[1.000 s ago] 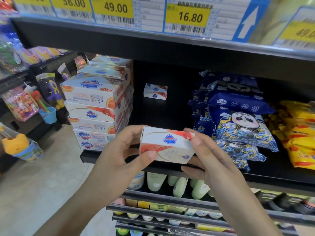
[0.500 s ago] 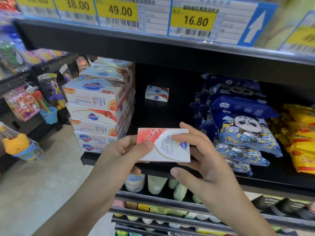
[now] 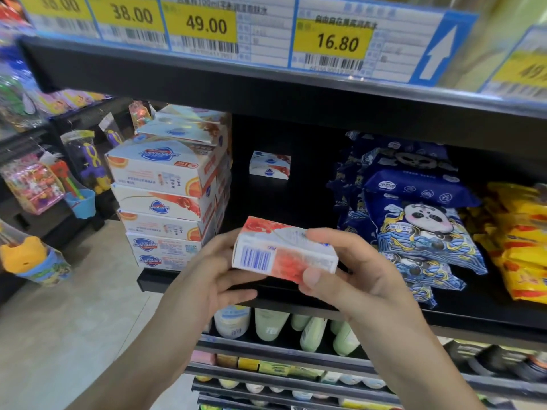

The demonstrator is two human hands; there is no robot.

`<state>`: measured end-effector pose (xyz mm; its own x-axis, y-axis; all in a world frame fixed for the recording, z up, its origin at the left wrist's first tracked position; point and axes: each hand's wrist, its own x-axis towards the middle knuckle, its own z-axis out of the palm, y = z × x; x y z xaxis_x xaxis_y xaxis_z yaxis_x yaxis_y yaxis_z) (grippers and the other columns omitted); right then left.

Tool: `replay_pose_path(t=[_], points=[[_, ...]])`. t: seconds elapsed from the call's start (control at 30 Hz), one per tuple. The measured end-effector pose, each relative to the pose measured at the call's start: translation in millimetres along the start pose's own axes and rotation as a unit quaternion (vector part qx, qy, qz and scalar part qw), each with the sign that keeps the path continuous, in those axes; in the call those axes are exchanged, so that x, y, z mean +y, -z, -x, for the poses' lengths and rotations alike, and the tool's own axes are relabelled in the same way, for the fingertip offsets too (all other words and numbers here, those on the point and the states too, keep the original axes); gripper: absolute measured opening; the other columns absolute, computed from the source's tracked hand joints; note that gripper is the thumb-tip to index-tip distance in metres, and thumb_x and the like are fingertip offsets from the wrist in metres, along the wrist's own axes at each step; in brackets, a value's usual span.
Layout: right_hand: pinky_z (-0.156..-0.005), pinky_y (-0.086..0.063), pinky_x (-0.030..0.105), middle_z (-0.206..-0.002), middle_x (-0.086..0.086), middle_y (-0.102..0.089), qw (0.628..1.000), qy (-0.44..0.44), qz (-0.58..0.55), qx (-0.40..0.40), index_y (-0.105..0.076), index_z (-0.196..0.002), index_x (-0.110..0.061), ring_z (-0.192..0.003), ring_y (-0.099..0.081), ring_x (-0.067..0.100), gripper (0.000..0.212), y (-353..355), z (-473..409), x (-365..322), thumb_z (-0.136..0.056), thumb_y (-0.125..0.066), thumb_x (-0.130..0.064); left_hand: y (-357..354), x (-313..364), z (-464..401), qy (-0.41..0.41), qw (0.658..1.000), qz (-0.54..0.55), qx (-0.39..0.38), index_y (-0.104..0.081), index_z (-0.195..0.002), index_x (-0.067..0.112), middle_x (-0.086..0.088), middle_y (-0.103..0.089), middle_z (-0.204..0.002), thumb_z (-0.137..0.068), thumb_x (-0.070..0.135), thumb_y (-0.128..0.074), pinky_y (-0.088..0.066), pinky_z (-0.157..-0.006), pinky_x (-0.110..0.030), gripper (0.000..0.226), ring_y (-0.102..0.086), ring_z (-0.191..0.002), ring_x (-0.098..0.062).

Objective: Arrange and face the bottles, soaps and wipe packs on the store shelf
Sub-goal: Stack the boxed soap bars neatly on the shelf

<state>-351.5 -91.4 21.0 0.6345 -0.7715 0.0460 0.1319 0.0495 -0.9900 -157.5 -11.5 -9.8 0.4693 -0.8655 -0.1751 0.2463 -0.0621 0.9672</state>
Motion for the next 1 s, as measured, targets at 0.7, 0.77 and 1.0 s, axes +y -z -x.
replay_pose_path(t=[0.7, 0.77, 1.0], points=[[-0.082, -0.059, 0.046, -0.113, 0.006, -0.076, 0.992, -0.121, -0.027, -0.001, -0.073, -0.118, -0.029, -0.088, -0.071, 0.032, 0.036, -5.4, -0.4, 3.5, -0.091, -0.065, -0.051, 9.1, 2.5, 22.6, -0.165, 0.971, -0.159, -0.063, -0.067, -0.112, 0.036, 0.005, -0.075, -0.119, -0.084, 0.025, -0.082, -0.058, -0.097, -0.039, 0.034, -0.07, -0.115, -0.016], [-0.078, -0.062, 0.043, -0.109, 0.002, -0.077, 0.994, -0.11, 0.0, 0.021, -0.072, -0.116, -0.036, -0.095, -0.075, 0.027, 0.039, -6.4, -2.8, 5.6, -0.085, -0.07, -0.061, 7.6, 3.8, 22.9, -0.149, 0.978, -0.136, -0.057, -0.069, -0.107, 0.036, 0.004, -0.076, -0.116, -0.082, 0.025, -0.082, -0.06, -0.094, -0.032, 0.031, -0.072, -0.11, -0.016], [-0.096, -0.058, 0.037, -0.132, -0.025, -0.062, 0.996, 0.02, 0.084, 0.004, -0.046, -0.138, -0.057, -0.118, -0.066, 0.009, 0.074, -7.8, 9.7, 12.1, -0.075, -0.083, -0.045, 0.5, 4.5, 22.6, -0.056, 0.996, -0.065, -0.006, -0.068, -0.114, 0.02, 0.002, -0.08, -0.105, -0.07, 0.04, -0.074, -0.055, -0.086, -0.036, 0.049, -0.076, -0.1, -0.015]])
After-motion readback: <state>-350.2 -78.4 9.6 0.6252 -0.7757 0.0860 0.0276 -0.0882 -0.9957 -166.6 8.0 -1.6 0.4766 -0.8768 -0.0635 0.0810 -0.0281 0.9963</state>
